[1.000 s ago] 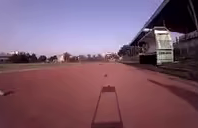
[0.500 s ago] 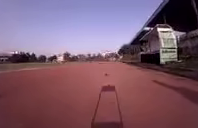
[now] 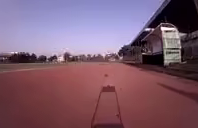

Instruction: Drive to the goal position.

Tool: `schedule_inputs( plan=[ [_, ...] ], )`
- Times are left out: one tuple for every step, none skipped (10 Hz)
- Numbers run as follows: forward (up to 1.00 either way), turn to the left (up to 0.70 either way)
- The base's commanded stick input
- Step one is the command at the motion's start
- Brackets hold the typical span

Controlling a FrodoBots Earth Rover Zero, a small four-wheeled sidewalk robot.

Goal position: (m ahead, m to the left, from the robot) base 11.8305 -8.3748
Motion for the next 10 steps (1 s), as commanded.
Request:
schedule_inputs(
  plan=[
    [0.7,-0.14],
    [0.7,-0.14],
    [0.7,-0.14],
    [0.7,-0.14],
    [0.7,-0.14],
    [0.7,-0.14],
    [0.7,-0.14],
    [0.7,-0.14],
    [0.7,-0.14],
    [0.7,-0.14]
  ],
)
